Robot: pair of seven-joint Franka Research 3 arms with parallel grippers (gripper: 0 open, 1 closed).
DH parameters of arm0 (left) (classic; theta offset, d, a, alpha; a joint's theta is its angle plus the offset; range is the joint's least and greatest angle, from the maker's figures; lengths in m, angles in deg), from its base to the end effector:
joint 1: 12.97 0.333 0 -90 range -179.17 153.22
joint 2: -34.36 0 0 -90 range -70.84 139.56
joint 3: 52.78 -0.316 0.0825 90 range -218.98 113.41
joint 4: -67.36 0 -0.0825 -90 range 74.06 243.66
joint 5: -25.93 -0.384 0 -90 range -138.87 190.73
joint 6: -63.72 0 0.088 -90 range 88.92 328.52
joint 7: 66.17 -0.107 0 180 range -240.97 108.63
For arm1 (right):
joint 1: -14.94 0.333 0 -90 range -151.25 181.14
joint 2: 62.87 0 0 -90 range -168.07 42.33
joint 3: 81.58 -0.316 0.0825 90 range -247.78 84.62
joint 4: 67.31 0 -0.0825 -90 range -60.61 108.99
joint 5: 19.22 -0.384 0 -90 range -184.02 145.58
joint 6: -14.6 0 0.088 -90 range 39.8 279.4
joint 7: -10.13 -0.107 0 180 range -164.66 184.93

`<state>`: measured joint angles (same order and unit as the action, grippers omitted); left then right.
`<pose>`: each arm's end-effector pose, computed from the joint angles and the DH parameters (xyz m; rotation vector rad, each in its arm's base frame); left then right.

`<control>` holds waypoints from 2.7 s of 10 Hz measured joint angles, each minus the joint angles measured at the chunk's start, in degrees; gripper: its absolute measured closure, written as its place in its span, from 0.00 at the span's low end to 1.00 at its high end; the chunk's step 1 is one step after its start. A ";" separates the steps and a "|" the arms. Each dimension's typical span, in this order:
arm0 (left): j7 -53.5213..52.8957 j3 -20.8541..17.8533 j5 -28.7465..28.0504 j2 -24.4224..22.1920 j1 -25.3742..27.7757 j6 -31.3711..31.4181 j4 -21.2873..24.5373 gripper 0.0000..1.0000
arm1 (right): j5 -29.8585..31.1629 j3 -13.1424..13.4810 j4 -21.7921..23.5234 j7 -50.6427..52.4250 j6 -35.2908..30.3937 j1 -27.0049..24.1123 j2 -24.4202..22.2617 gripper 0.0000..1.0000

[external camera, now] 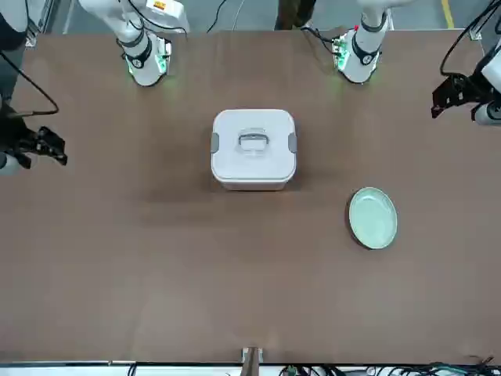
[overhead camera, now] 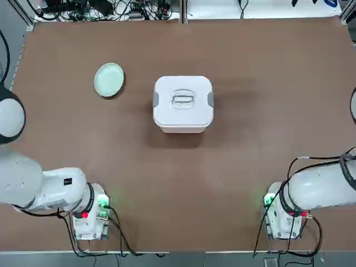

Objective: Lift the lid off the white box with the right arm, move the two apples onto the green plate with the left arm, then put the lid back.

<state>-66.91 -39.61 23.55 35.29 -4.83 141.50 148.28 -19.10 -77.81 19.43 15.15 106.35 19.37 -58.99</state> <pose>0.5346 -0.0406 0.6711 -3.0966 0.1448 0.1073 0.5786 0.0078 0.6159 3.1303 0.1557 0.0307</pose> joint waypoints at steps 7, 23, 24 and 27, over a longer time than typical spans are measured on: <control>-0.42 0.34 0.00 0.01 -0.06 0.05 0.04 0.00 | -1.10 -0.04 0.04 5.31 -0.43 4.32 -0.02 0.00; 6.35 3.56 -0.06 3.99 0.01 3.48 0.67 0.03 | -3.69 -1.07 4.03 41.07 19.45 39.03 10.38 0.00; 6.30 3.48 -0.07 3.99 1.24 3.48 0.68 0.03 | -3.49 -1.06 5.05 41.04 20.81 41.55 10.86 0.00; 5.59 3.25 -0.07 3.99 3.39 3.55 0.68 0.06 | -3.45 -1.00 6.12 37.34 23.18 45.80 13.16 0.00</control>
<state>-61.32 -36.36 23.48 39.28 -1.44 145.04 148.96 -22.56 -78.81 25.56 52.49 129.53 65.17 -45.84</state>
